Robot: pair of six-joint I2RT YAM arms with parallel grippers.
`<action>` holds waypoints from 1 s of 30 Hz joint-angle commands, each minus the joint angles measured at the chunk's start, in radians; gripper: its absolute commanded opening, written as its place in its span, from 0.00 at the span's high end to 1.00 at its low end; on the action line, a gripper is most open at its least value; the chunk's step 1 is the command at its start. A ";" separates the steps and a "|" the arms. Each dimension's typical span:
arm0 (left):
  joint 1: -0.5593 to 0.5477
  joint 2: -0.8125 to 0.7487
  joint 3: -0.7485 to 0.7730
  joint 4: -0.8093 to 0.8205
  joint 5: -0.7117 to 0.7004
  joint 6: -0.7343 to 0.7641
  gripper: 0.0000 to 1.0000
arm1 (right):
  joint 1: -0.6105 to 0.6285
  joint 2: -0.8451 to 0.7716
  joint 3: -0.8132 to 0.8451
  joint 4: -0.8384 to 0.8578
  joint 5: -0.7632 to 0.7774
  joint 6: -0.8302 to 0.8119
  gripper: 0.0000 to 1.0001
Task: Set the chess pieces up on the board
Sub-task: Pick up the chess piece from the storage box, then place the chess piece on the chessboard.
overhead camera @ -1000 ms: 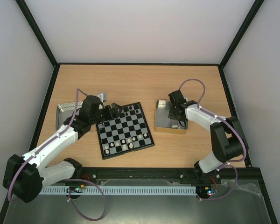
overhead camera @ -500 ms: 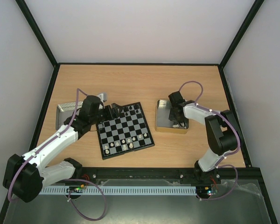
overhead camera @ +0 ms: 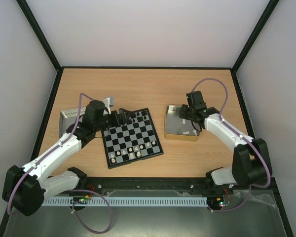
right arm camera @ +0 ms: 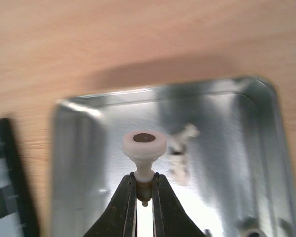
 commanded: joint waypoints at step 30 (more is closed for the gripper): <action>-0.020 0.116 0.018 0.284 0.525 -0.081 0.41 | 0.266 -0.083 0.005 0.325 -0.980 -0.221 0.95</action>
